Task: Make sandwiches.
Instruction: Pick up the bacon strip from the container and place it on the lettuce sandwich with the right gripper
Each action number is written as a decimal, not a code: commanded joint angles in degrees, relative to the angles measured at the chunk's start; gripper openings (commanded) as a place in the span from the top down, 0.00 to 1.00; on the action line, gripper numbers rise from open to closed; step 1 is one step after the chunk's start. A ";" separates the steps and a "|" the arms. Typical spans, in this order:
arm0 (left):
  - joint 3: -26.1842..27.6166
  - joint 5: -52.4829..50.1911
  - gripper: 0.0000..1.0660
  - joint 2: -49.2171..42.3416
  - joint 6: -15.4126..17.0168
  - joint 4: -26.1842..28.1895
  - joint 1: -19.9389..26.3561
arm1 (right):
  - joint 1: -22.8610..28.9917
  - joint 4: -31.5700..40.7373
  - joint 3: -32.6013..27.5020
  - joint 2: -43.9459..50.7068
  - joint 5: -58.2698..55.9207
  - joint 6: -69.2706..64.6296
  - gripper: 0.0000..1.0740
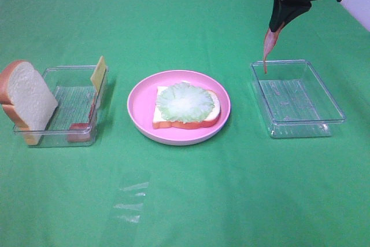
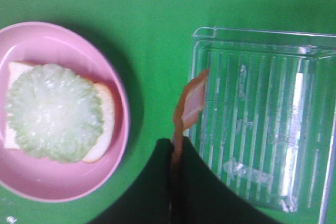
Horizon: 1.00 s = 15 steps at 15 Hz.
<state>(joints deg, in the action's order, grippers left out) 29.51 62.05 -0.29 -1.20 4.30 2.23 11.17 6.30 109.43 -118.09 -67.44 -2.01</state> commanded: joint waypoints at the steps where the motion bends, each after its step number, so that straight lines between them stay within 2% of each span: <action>1: 0.00 -0.57 0.04 -1.09 0.17 0.00 -0.06 | -0.06 9.74 -0.11 1.66 -2.06 5.67 1.00; 4: 0.00 -0.57 0.04 -1.09 0.17 0.00 -0.06 | -0.06 22.23 -2.75 3.67 -2.18 13.18 1.00; 9: 0.00 -0.57 0.04 -1.09 0.17 0.00 -0.06 | 0.06 44.46 -13.52 5.10 0.92 28.19 1.00; 11: 0.00 -0.57 0.04 -1.09 0.17 0.00 -0.06 | 0.06 51.51 -15.93 5.04 1.09 31.34 1.00; 15: 0.00 -0.57 0.04 -1.09 0.17 0.00 -0.06 | 3.32 53.57 -16.10 3.44 3.38 31.68 1.00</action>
<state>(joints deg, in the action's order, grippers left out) 29.51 62.05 -0.29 -1.20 4.30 2.23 14.09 58.90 93.79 -114.25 -64.40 28.82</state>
